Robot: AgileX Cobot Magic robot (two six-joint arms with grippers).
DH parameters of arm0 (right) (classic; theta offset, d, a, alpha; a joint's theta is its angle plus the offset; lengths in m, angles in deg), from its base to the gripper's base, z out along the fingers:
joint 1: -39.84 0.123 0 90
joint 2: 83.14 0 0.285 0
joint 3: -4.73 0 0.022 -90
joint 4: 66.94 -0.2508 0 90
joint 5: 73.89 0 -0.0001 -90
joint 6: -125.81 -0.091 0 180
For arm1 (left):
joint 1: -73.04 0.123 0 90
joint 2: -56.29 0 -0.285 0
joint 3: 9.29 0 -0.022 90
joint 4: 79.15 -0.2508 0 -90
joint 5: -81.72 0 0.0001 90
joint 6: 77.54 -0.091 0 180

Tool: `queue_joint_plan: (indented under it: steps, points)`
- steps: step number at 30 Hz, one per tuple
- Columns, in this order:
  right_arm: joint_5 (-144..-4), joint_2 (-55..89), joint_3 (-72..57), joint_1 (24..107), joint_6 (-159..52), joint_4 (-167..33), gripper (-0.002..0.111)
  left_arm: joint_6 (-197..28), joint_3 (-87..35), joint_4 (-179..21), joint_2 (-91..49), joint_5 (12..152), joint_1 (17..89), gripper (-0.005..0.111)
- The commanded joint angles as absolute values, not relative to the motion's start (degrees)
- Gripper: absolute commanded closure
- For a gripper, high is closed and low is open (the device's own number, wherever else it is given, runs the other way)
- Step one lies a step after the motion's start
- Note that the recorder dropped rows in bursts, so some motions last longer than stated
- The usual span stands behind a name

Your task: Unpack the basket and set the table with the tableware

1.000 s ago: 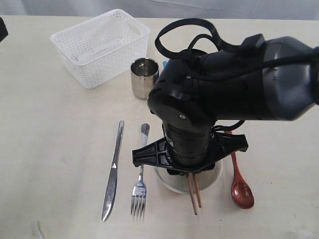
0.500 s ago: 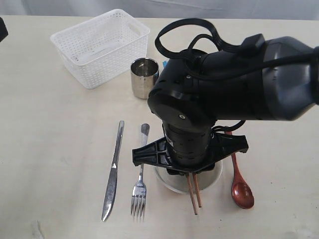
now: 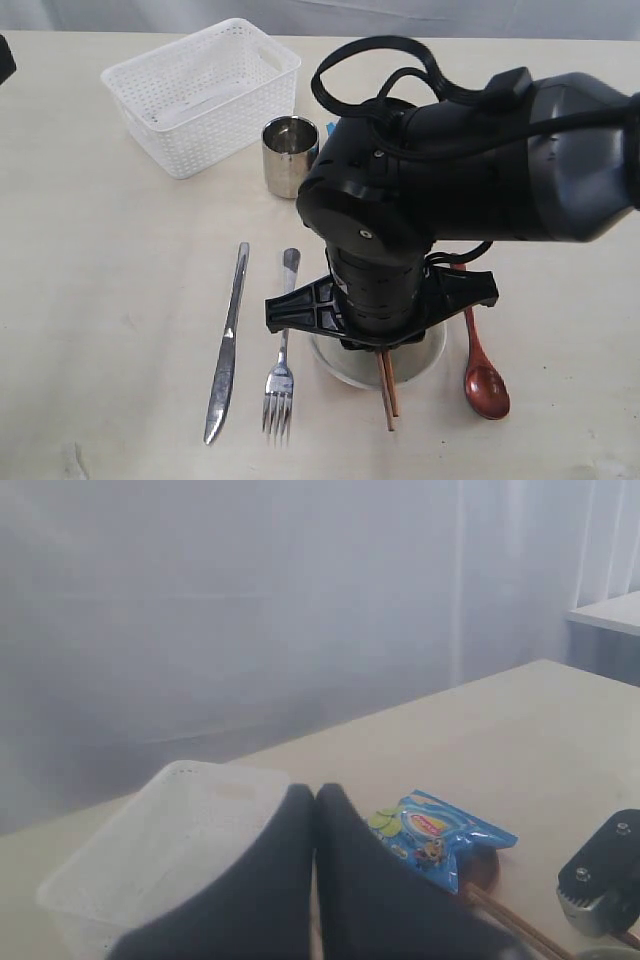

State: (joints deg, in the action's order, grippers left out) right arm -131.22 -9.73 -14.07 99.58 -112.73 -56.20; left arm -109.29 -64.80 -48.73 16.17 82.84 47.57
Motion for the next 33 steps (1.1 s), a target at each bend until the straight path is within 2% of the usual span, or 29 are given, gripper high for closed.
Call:
queue_joint_plan:
  steps: [1, 4, 10, 13, 22, 31, 33]
  points:
    - [-131.80, -9.63, -13.92, 99.28, -112.82, -56.39, 0.103, -108.99, -64.66, -48.71, 16.52, 83.32, 47.68, 0.107]
    - [-131.80, -9.63, -13.92, 99.28, -112.91, -56.39, 0.099, -108.99, -64.66, -48.71, 16.52, 83.32, 47.68, 0.107]
    - [-131.80, -9.63, -13.92, 99.28, -112.91, -56.39, 0.077, -108.99, -64.66, -48.71, 16.52, 83.32, 47.68, 0.107]
    - [-131.80, -9.63, -13.92, 99.28, -112.91, -56.39, 0.070, -108.99, -64.66, -48.71, 16.52, 83.32, 47.68, 0.107]
    - [-133.09, -8.73, -13.92, 99.28, -112.91, -56.12, 0.070, -108.99, -64.66, -48.71, 16.52, 83.32, 47.68, 0.107]
    - [-134.22, 0.90, -13.92, 99.41, -113.01, -56.63, 0.070, -108.99, -64.66, -48.71, 16.52, 83.20, 47.68, 0.107]
    - [-134.14, 4.02, -13.92, 100.04, -110.61, -56.32, 0.075, -108.99, -64.66, -48.71, 16.52, 83.20, 47.68, 0.107]
